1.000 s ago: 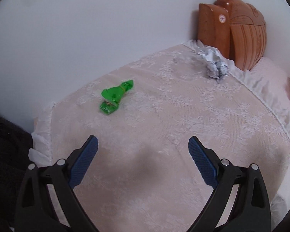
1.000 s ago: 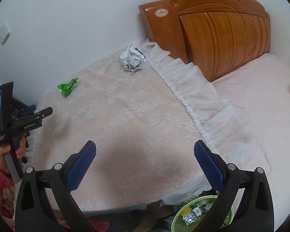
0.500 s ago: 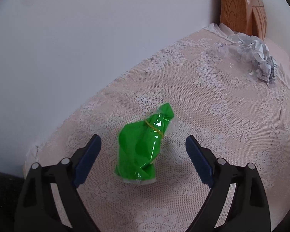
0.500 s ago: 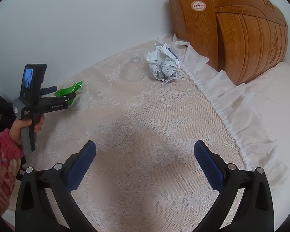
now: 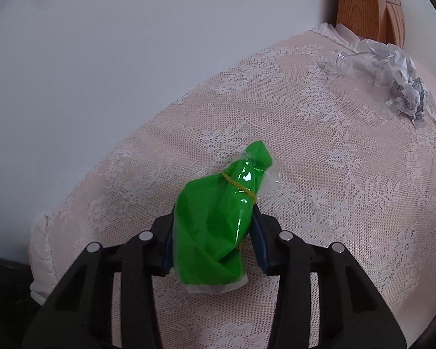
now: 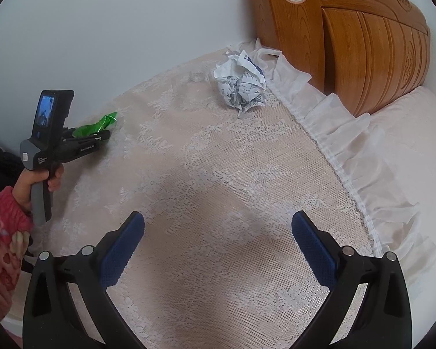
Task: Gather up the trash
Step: 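Grasp the green candy wrapper with the left tool while the right tool grasps crumpled paper, then carry both items to the basket and release the crumpled paper with the right tool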
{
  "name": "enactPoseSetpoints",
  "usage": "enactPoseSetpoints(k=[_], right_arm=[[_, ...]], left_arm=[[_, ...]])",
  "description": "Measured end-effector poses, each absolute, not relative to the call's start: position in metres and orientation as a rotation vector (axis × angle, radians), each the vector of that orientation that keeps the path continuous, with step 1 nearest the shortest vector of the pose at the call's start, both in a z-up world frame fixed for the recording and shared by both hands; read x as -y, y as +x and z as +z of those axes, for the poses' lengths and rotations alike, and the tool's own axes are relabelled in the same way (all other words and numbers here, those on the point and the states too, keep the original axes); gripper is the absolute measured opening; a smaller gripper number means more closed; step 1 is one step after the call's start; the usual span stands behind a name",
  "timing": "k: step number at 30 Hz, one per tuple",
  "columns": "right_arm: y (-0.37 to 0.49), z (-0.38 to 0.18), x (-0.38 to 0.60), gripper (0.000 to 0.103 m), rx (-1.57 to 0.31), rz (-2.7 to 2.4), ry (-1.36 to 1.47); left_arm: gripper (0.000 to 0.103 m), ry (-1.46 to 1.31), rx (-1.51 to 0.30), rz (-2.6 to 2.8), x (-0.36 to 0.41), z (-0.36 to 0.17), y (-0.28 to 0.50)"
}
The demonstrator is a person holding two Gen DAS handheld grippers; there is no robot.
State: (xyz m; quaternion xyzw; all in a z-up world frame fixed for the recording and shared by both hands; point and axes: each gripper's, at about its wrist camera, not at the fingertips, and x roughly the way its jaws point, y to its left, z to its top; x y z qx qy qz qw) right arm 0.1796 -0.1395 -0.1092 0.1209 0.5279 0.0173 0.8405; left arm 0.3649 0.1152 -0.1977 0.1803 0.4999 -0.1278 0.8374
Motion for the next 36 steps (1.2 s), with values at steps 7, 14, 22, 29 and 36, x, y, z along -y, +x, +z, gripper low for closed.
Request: enactPoseSetpoints(k=[7, 14, 22, 29, 36], right_arm=[[0.204, -0.118, 0.152, 0.101, -1.103, 0.039, 0.246], [0.277, -0.144, 0.160, 0.101, -1.086, 0.034, 0.128], [0.346, -0.171, 0.152, 0.101, -1.096, 0.045, -0.017], [0.362, -0.171, 0.146, 0.051, -1.112, 0.047, -0.065], [0.325, -0.142, 0.157, 0.049, -1.076, 0.099, 0.039]], left_arm=[[0.041, 0.289, -1.048, -0.267, -0.116, -0.178, 0.347], [0.041, 0.198, -1.036, -0.314, -0.100, -0.156, 0.314], [0.041, 0.155, -1.049, -0.342, -0.085, -0.153, 0.303], [0.041, 0.152, -1.042, -0.322, -0.085, -0.151, 0.302], [0.041, 0.141, -1.029, -0.288, -0.084, -0.140, 0.276]])
